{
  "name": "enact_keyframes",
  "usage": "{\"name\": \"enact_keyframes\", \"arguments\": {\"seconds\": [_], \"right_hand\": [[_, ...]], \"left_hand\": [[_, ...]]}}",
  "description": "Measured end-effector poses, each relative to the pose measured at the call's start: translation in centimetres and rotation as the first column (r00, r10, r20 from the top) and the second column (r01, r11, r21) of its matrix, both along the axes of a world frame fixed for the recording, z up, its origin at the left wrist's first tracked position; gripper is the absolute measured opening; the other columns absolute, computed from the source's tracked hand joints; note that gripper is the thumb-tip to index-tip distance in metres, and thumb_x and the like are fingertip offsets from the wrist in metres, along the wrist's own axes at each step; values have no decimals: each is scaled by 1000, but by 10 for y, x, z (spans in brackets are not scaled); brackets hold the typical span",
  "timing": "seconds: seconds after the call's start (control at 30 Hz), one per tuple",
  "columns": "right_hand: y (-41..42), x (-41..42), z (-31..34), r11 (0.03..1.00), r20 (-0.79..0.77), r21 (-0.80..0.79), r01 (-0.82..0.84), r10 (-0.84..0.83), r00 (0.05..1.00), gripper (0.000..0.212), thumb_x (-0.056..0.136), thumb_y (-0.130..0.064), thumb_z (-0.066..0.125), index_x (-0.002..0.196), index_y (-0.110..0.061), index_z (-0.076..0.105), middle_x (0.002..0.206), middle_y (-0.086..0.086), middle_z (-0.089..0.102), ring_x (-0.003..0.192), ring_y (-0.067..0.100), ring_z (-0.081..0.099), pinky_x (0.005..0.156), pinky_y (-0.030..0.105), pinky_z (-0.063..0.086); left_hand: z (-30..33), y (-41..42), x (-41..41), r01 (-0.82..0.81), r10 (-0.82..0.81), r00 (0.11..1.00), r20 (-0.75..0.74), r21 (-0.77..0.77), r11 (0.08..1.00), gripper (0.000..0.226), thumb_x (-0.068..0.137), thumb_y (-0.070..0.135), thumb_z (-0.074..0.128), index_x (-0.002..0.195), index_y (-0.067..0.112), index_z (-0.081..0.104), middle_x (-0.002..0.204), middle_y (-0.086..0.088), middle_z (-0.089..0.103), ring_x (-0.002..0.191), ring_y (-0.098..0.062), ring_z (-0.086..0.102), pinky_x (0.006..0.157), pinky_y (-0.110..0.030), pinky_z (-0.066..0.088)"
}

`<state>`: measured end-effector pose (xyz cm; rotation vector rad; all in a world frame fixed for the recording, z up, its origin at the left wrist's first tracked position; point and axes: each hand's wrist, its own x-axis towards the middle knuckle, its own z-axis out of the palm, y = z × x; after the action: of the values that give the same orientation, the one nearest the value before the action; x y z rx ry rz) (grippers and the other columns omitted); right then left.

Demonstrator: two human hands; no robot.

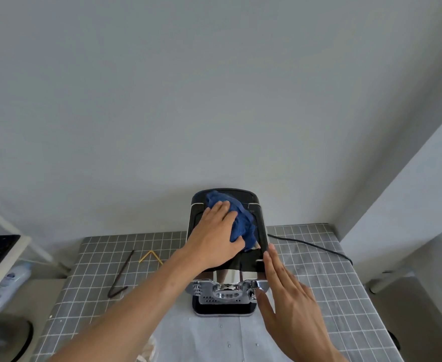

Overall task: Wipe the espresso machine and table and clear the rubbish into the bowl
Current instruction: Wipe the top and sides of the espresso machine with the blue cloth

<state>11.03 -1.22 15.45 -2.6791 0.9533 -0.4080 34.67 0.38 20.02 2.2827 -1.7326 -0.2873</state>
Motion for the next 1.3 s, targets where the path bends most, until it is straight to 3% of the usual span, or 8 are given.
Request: {"name": "enact_keyframes", "arguments": {"seconds": [0.1, 0.23, 0.4, 0.6, 0.77, 1.0, 1.13, 1.3], "right_hand": [[0, 0, 0, 1000, 9, 9, -5, 5, 1000, 79, 100, -51, 42, 161, -29, -4, 167, -17, -14, 151, 6, 22, 114, 37, 40], [-1, -1, -1, 1000, -1, 10, -5, 5, 1000, 80, 100, -51, 43, 161, -29, -4, 167, -17, -14, 151, 6, 22, 115, 36, 40], [-3, -1, 0, 1000, -16, 10, -17, 17, 1000, 79, 101, -52, 39, 159, -31, -11, 166, -17, -18, 151, 5, 20, 117, 34, 37], [-3, -1, 4, 1000, -31, -11, -28, 28, 999, 76, 102, -54, 34, 159, -32, -11, 166, -18, -18, 151, 4, 18, 116, 32, 36], [-1, -1, 7, 1000, -66, -18, -13, 12, 998, 74, 102, -55, 31, 159, -32, -12, 164, -19, -22, 152, 4, 14, 117, 29, 30], [0, 0, 10, 999, -55, -39, 25, -27, 998, 69, 101, -53, 32, 161, -31, 5, 167, -17, -4, 151, 8, 20, 113, 35, 38], [0, -1, 9, 1000, -52, -19, 19, -20, 998, 71, 101, -52, 35, 161, -30, 3, 167, -16, -6, 151, 7, 18, 113, 34, 38], [-3, -2, 7, 1000, -24, 3, 1, -1, 1000, 70, 102, -50, 35, 161, -30, 3, 167, -16, -7, 152, 7, 15, 114, 33, 37]], "left_hand": [[3, 18, -9, 158, -164, 984, -68, -77, 984, 60, 91, 37, 60, 146, 15, 52, 163, 1, 37, 154, -9, 16, 126, -29, 1], [3, 24, -9, 264, -272, 955, -121, -73, 962, 58, 86, 36, 65, 141, 19, 59, 156, 5, 48, 147, 0, 30, 126, -24, 9], [17, 5, -2, 350, -347, 937, -47, 55, 935, 66, 91, 42, 59, 152, 20, 46, 165, 6, 33, 152, -5, 20, 126, -28, 9], [18, -41, -3, 327, -344, 936, 76, 178, 928, 69, 94, 45, 50, 153, 12, 40, 169, -4, 23, 156, -13, 14, 127, -34, 11], [8, -38, -11, 286, -306, 947, 96, 180, 941, 77, 95, 48, 42, 160, 11, 25, 171, -4, 14, 157, -13, 5, 127, -38, 4], [10, -30, -25, 150, -190, 957, 218, 185, 971, 71, 94, 46, 45, 151, 4, 40, 165, -12, 31, 155, -24, 19, 126, -44, 14], [6, -20, -32, 50, -107, 927, 359, 163, 985, 70, 95, 47, 41, 144, -2, 46, 155, -20, 43, 149, -33, 29, 122, -49, 23], [4, -24, -23, 131, -148, 932, 332, 73, 989, 66, 88, 52, 41, 137, 10, 55, 154, -8, 48, 140, -25, 37, 115, -45, 30]]}}
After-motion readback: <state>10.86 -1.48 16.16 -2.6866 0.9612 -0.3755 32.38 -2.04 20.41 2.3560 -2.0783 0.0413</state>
